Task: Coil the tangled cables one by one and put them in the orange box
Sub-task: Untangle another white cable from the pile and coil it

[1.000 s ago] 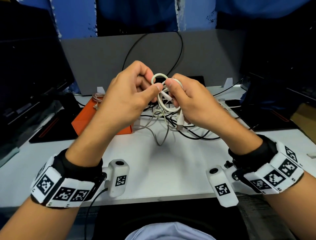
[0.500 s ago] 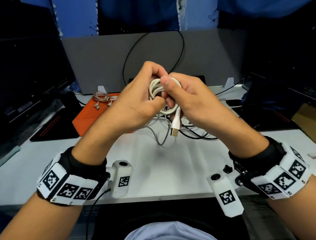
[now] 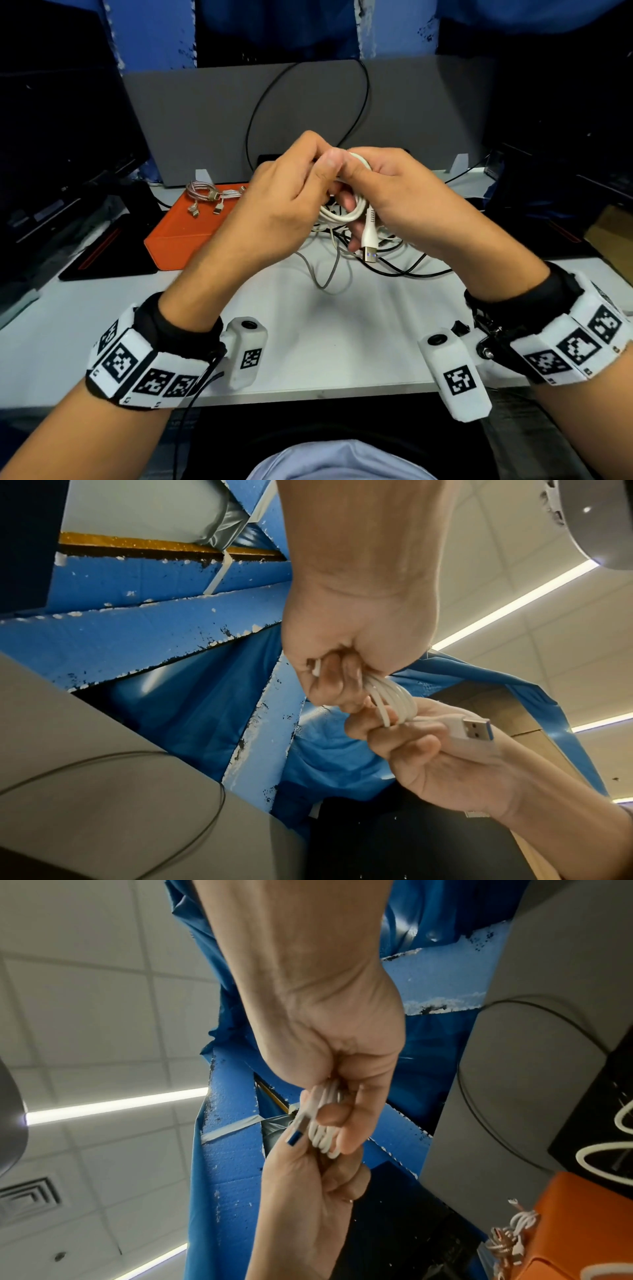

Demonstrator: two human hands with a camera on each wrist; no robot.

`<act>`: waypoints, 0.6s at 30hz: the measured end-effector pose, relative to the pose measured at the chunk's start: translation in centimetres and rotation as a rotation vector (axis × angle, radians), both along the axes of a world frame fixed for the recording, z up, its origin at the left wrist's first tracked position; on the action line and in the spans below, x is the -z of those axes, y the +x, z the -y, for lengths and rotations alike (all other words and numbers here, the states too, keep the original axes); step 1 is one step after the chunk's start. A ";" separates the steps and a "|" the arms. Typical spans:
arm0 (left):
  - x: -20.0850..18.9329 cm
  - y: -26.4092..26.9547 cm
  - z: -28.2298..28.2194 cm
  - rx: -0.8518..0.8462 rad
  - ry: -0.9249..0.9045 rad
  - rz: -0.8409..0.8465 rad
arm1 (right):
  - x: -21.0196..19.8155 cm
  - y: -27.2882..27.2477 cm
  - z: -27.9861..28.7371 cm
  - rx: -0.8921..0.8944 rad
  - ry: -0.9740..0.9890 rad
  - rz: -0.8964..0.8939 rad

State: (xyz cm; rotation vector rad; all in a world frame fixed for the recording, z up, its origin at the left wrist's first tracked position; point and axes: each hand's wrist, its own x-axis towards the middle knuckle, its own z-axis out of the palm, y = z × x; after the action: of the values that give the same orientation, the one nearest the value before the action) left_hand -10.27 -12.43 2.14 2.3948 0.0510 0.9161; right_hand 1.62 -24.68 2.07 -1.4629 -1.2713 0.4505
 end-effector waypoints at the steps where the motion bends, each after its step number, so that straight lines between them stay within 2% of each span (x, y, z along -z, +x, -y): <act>1: 0.1 0.2 0.0 -0.037 0.014 0.038 | 0.0 -0.1 0.0 -0.029 0.004 -0.039; 5: 0.1 0.1 -0.1 -0.151 0.075 0.152 | -0.6 0.6 0.5 -0.105 0.003 -0.107; 11: -0.4 -0.5 -1.2 -0.200 0.074 0.177 | -1.3 2.5 1.9 -0.055 -0.054 0.131; 18: -0.3 -0.4 -0.8 -0.186 0.041 0.203 | -1.3 2.3 1.8 -0.052 -0.089 0.118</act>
State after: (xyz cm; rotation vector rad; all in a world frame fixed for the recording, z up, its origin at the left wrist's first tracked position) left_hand -10.67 -11.59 2.41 2.3504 0.1814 1.2531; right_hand 3.94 -26.50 3.33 -1.5528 -1.4013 0.4659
